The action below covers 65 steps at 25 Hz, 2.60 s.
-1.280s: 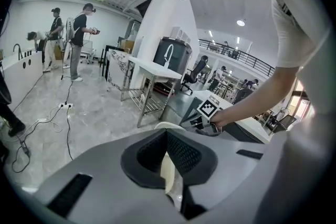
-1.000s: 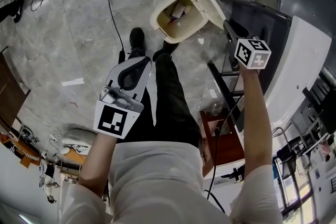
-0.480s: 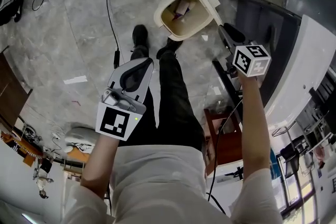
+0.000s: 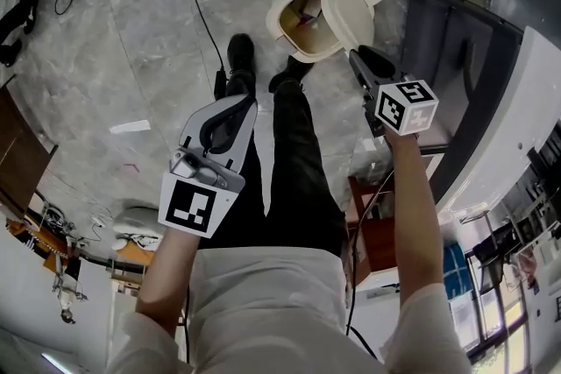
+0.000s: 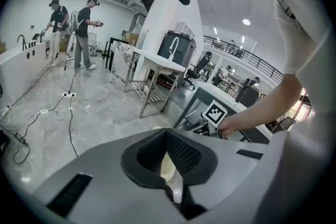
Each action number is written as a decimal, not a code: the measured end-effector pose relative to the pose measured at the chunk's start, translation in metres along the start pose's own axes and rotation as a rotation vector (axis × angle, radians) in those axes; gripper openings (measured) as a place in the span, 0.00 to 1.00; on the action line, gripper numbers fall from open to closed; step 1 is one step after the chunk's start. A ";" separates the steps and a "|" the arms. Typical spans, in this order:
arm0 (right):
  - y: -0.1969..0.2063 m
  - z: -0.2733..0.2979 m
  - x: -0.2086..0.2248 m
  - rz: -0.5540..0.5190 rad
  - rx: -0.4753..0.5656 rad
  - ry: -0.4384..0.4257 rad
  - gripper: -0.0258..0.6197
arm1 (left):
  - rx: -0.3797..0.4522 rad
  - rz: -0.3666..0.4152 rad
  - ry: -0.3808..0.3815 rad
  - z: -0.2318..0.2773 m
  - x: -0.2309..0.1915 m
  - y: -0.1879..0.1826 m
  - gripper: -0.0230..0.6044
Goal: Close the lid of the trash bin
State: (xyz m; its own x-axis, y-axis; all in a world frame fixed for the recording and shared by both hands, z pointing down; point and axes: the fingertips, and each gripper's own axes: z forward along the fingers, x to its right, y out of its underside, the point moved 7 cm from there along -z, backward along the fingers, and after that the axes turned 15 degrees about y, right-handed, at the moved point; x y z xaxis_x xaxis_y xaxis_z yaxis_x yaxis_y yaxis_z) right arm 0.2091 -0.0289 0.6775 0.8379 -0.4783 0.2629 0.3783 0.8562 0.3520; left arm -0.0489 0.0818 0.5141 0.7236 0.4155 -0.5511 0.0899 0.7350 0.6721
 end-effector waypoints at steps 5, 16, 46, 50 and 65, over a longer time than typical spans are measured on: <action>0.020 0.018 -0.016 0.007 -0.047 -0.025 0.20 | -0.010 -0.008 0.008 0.002 -0.005 0.007 0.04; 0.058 0.065 -0.043 0.004 -0.135 -0.023 0.20 | -0.031 -0.010 0.018 0.002 -0.021 0.017 0.04; 0.104 0.155 -0.063 0.038 -0.227 0.178 0.13 | -0.110 0.006 0.047 0.009 -0.065 0.047 0.04; 0.104 0.162 -0.067 -0.018 -0.235 0.248 0.11 | -0.114 0.013 0.050 0.010 -0.066 0.052 0.04; 0.073 0.119 -0.064 -0.023 -0.162 0.200 0.10 | -0.045 0.014 0.022 -0.002 -0.053 0.019 0.04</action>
State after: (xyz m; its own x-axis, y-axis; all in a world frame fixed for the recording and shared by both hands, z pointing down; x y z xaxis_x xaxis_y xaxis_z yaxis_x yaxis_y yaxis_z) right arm 0.1359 0.0412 0.7933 0.8835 -0.4633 0.0685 0.4423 0.8735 0.2034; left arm -0.0866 0.0743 0.5552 0.7096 0.4370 -0.5527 0.0486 0.7522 0.6572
